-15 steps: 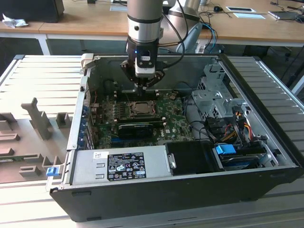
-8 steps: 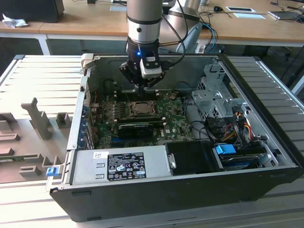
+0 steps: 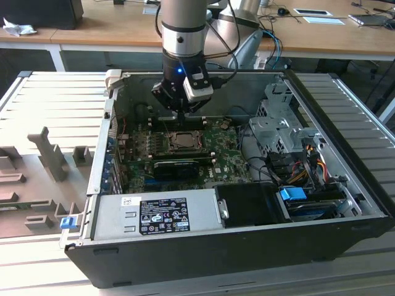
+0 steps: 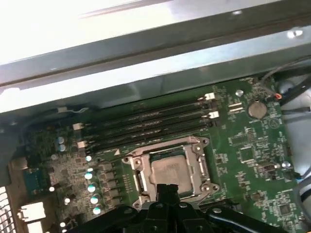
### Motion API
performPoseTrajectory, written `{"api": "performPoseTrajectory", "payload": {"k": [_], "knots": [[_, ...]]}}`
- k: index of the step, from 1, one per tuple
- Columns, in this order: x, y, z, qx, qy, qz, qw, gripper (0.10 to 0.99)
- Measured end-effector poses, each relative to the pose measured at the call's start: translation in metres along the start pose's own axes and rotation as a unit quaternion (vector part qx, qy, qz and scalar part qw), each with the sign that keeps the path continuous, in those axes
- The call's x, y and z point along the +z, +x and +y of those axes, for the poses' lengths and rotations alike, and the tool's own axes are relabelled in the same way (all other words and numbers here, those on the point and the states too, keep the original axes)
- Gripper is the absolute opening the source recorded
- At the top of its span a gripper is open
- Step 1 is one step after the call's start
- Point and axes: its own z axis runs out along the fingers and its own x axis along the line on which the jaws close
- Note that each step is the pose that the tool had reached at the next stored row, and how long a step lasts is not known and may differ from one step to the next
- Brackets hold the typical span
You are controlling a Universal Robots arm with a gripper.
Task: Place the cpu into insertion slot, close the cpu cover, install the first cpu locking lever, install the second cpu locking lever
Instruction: 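Install the first cpu locking lever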
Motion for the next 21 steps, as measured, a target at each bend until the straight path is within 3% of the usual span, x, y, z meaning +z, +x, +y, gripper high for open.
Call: {"api": "performPoseTrajectory", "payload": {"k": [3, 5, 8, 9, 10, 12, 21], "knots": [[0.0016, 0.0014, -0.0003, -0.029, -0.0002, 0.0003, 0.9996, 0.106], [0.0029, 0.0014, -0.0004, -0.07, -0.0002, 0.0008, 0.9975, 0.106], [0.0032, 0.0014, -0.0003, -0.098, -0.0005, 0.001, 0.9952, 0.106], [0.0033, 0.0014, -0.0003, -0.122, -0.0006, 0.0012, 0.9926, 0.106], [0.0037, 0.0036, -0.0008, -0.135, -0.001, 0.0014, 0.9909, 0.106], [0.0036, 0.0086, -0.0018, -0.135, -0.0009, 0.0014, 0.9909, 0.106], [0.0036, 0.0125, -0.0027, -0.135, -0.0009, 0.0014, 0.9909, 0.106]]}}
